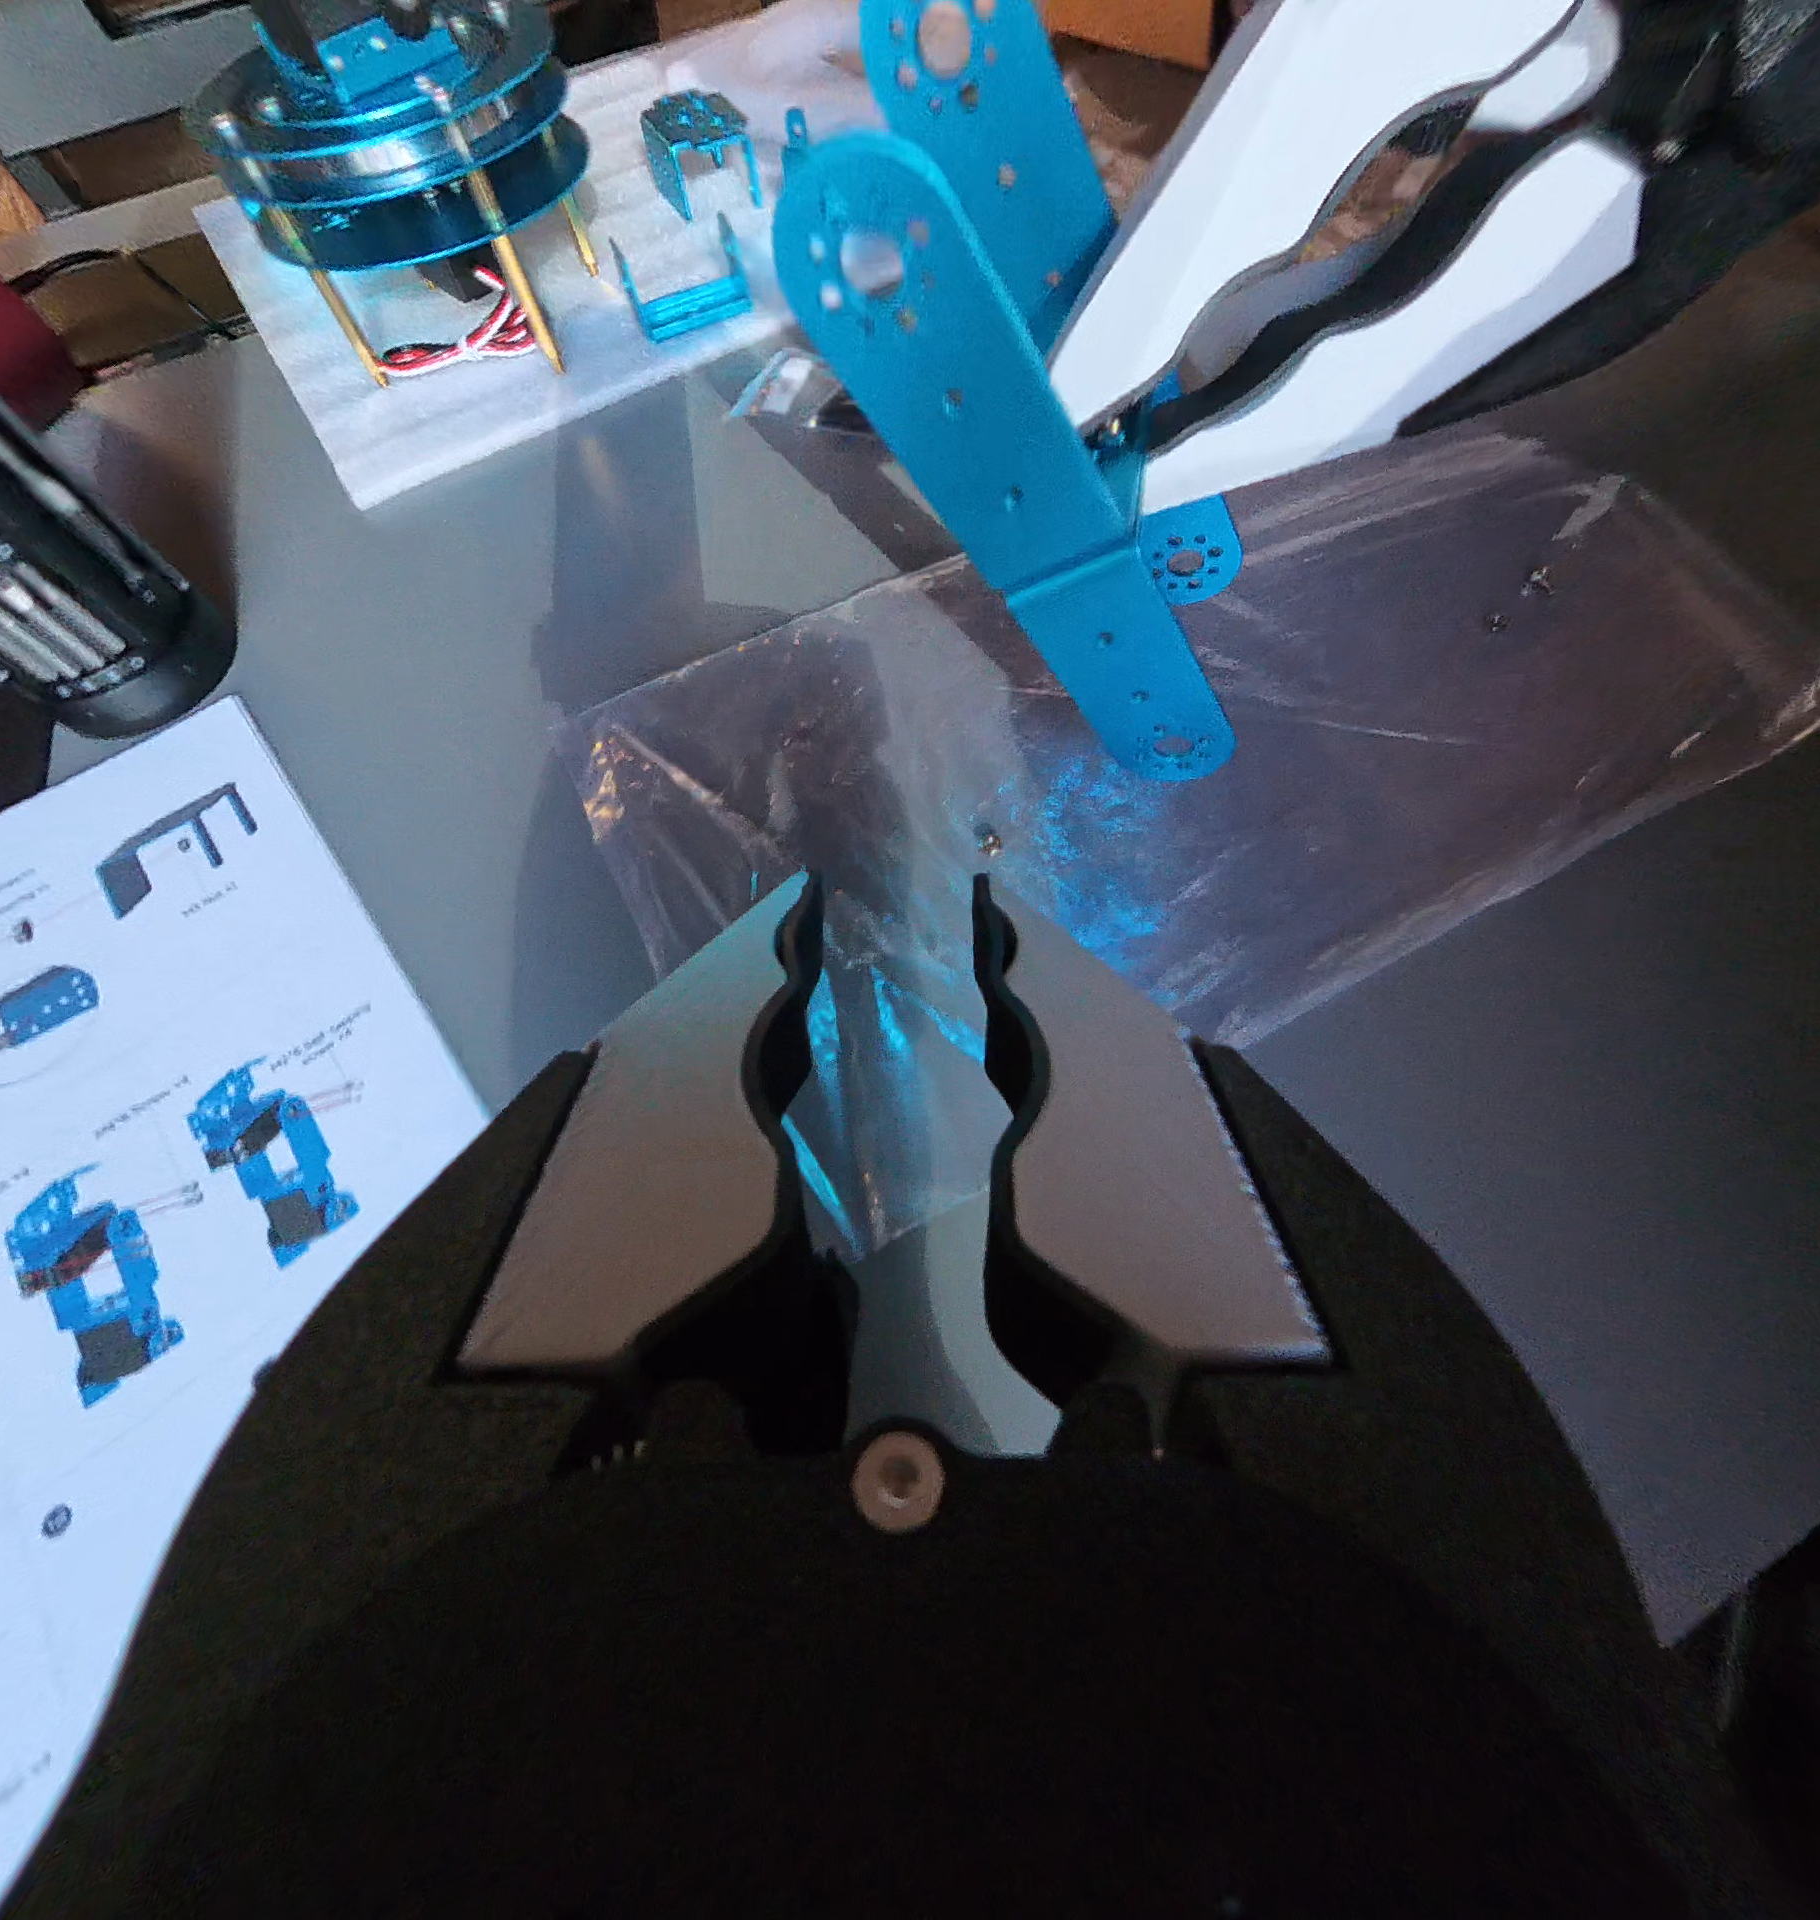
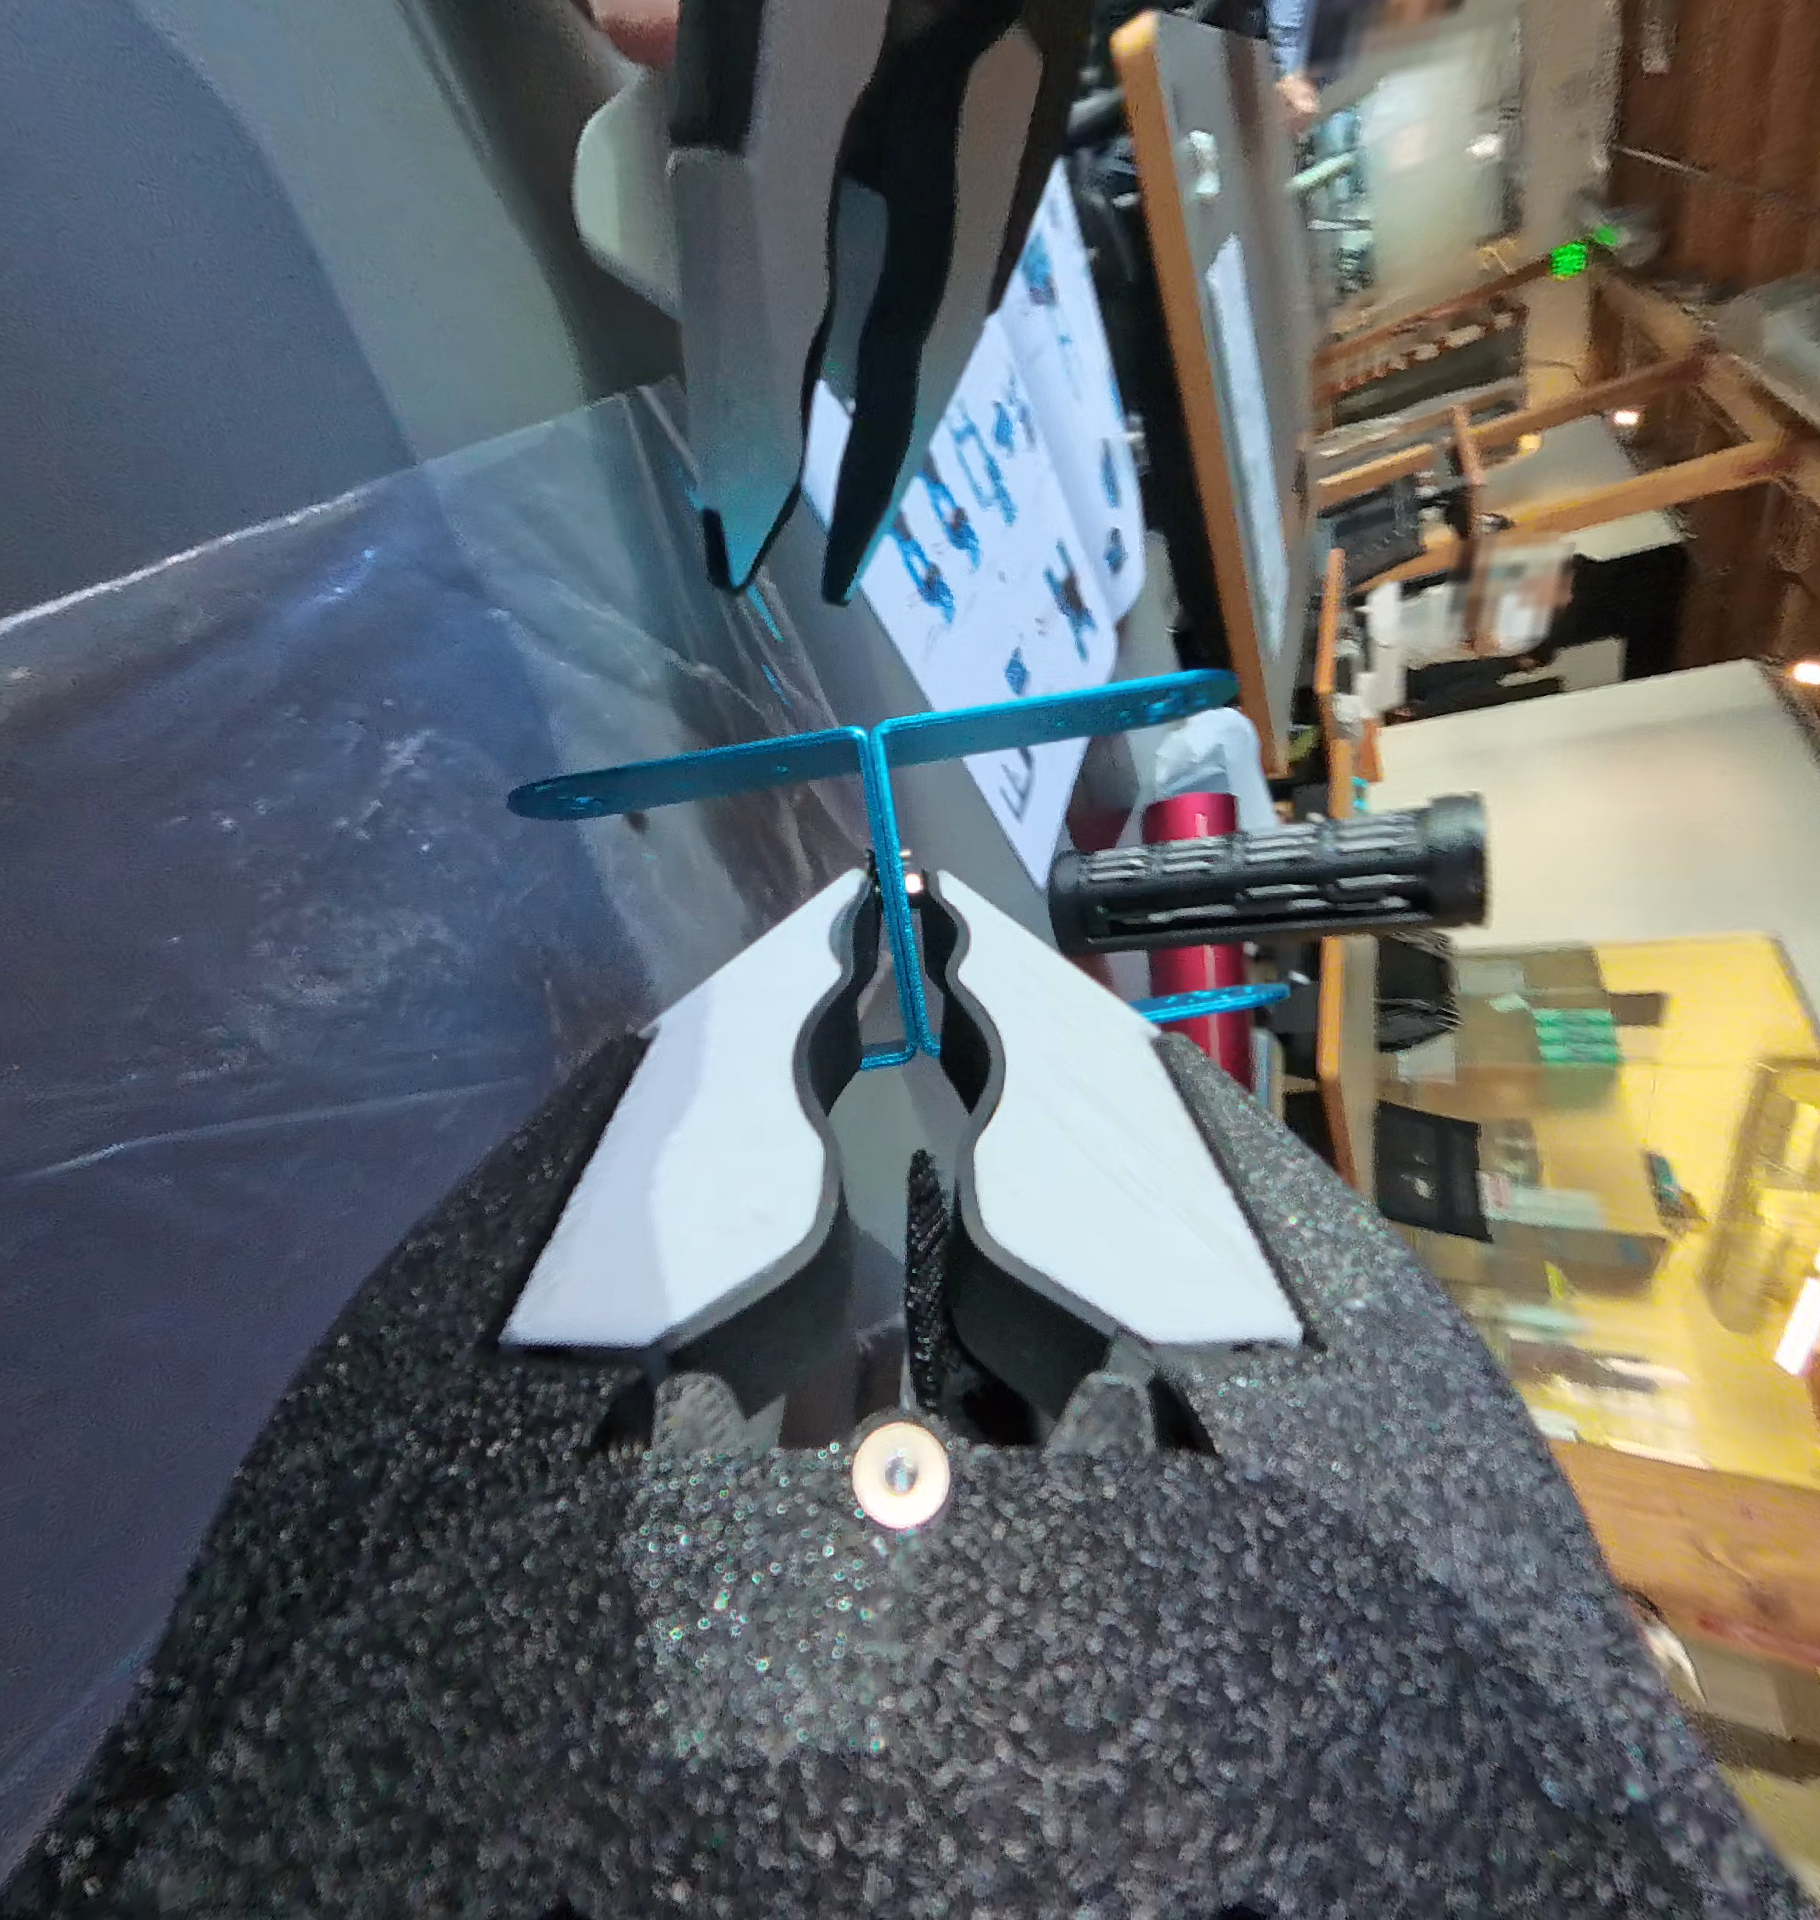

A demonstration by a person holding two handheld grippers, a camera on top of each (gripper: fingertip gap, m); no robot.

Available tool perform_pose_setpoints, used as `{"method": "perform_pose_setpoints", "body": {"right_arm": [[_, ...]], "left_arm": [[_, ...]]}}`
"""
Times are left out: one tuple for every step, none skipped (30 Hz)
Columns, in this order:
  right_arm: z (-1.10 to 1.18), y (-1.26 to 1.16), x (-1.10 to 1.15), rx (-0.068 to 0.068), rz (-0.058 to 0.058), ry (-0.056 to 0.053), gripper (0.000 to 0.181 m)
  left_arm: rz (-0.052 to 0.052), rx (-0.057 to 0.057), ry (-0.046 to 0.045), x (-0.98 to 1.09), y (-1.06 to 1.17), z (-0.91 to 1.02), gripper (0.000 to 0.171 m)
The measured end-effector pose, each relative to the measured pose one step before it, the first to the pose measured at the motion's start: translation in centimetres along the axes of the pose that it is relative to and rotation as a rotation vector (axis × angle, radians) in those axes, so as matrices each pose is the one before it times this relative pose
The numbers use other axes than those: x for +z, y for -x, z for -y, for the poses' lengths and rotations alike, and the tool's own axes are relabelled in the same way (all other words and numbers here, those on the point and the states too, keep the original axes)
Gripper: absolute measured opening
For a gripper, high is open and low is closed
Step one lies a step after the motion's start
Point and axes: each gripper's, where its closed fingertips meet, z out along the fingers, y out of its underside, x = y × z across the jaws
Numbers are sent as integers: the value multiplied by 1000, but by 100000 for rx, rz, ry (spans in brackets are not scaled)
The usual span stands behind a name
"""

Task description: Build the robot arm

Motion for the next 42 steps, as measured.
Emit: {"method": "perform_pose_setpoints", "body": {"right_arm": [[-152, -343, -579, -1282, -5027, 801, 7], [-177, -309, -602, -2511, -4461, 1159, 7], [-239, -387, -640, -2245, -5284, 1339, 7], [-228, -144, -614, -828, -3576, 1042, 7], [-185, 59, -606, 1145, -1973, 1009, 7], [-241, 61, -601, 1036, -2424, 1170, 7], [-494, 160, -569, 904, -2547, 2380, 7], [-398, 81, -594, 2051, -3336, 1485, 7], [-170, 100, -607, 2709, -3025, -169, 7], [-99, 233, -508, 547, -1800, -194, 7], [-106, 310, -350, -2441, -1242, 672, 7], [-156, 192, -215, -3320, -1988, 1282, 7], [-96, 170, -145, -1422, -1456, 318, 7], [-70, 344, -28, 654, 802, 129, 6], [-51, 479, 60, 1240, 2745, 354, 7], [-26, 243, 92, 878, 2084, 267, 7], [-14, -111, 86, 2157, 537, 397, 7], [42, 10, 108, 4076, 2627, 322, 7], [67, 159, 194, 5007, 4546, 579, 7], [97, 209, 209, 4231, 5182, 963, 7], [254, -179, 63, 1769, 2242, 382, 7], [403, -254, -40, 943, 1936, -391, 7], [413, -33, -63, 2329, 3905, -363, 7], [306, -261, -88, 2951, 1923, 351, 7], [335, 166, -67, 2337, 4450, -373, 7], [148, 430, 1, 1806, 5702, 1102, 7], [-54, -75, -20, 500, 1220, 1918, 7], [5, 274, 4, 468, 3436, 1411, 7], [-48, 248, 2, 1574, 3217, 1845, 7], [-6, 101, 11, 814, 1496, 879, 7], [-100, 410, 68, 1258, 3493, 1140, 7], [-130, 325, 86, 1787, 3044, 1340, 7], [-116, 287, 62, 1313, 2754, 966, 7], [-135, 458, 15, 1117, 4196, 1457, 7], [-126, 288, -71, -35, 3448, 1581, 7], [-112, 156, -118, 565, 3223, 1712, 7], [-101, 296, -137, 741, 4649, 1808, 7], [-81, 34, -171, 272, 3262, 1719, 7], [14, -261, -199, -162, 1191, 887, 7], [57, -108, -157, -542, 2033, 196, 7], [12, 28, -137, 940, 3515, 694, 7], [22, -79, -145, 1418, 2888, 1038, 7]], "left_arm": [[-1045, 2095, 1054, 436, -289, 216, 27], [-2315, 2205, 1078, 460, -469, 242, 27], [-3049, 1983, 1149, 515, -470, 165, 26], [-3518, 438, 2650, 543, -394, -108, 22], [-2077, -326, 4359, 511, -160, -281, 21], [-1010, 1213, 3656, 398, -130, -259, 21], [-1090, 2445, 3225, 343, -214, -291, 21], [331, 1359, 2487, 288, 16, -174, 19], [-67, 407, 2204, 273, -25, -147, 17], [-2910, -140, 2583, 248, -455, -220, 17], [-3678, -494, 1847, 243, -573, -131, 17], [-1474, -609, 2028, 289, -211, -169, 17], [2195, -869, 703, 153, 263, 128, 17], [359, -1342, -2704, -135, -159, 690, 17], [-3075, -2125, -5168, -379, -777, 1110, 18], [-3699, -3023, -6548, -441, -890, 1363, 20], [-3028, -3816, -6724, -316, -729, 1372, 28], [-4041, -4150, -5535, -82, -764, 1170, 35], [-3340, -4327, -4575, 132, -552, 1011, 44], [-2213, -3977, -4388, 252, -281, 925, 50], [-3797, -4110, -3104, 253, -426, 674, 50], [-3384, -4370, -2010, 211, -242, 466, 50], [-2702, -3987, -987, 167, -63, 218, 46], [-3078, -3537, -515, 131, -84, 37, 39], [-2527, -3763, -1624, 34, 13, 114, 32], [-2226, -4166, -2300, -57, 73, 151, 28], [-3162, -4204, -1569, -84, -67, 21, 27], [-2778, -3550, 2, -14, -33, -242, 27], [-1904, -3891, -677, 21, 23, -220, 27], [-1657, -3992, -1144, 4, 19, -142, 26], [-1238, -3436, 203, 51, 53, -306, 26], [-686, -2706, 443, 67, 120, -330, 26], [-1058, -2472, -93, 68, 67, -236, 26], [-1884, -3432, 404, 125, -11, -319, 26], [-2290, -4057, -26, 138, -9, -227, 26], [-2513, -3898, -452, 132, -46, -120, 26], [-2829, -4221, -289, 154, -105, -126, 26], [-2366, -3439, -1041, 114, -87, 28, 26], [-2373, -2982, -2154, 6, -135, 241, 26], [-2353, -3028, -1350, -12, -164, 164, 26], [-1761, -1972, -805, 26, -125, 74, 26], [-1278, -880, -784, 13, -95, 42, 26]]}}
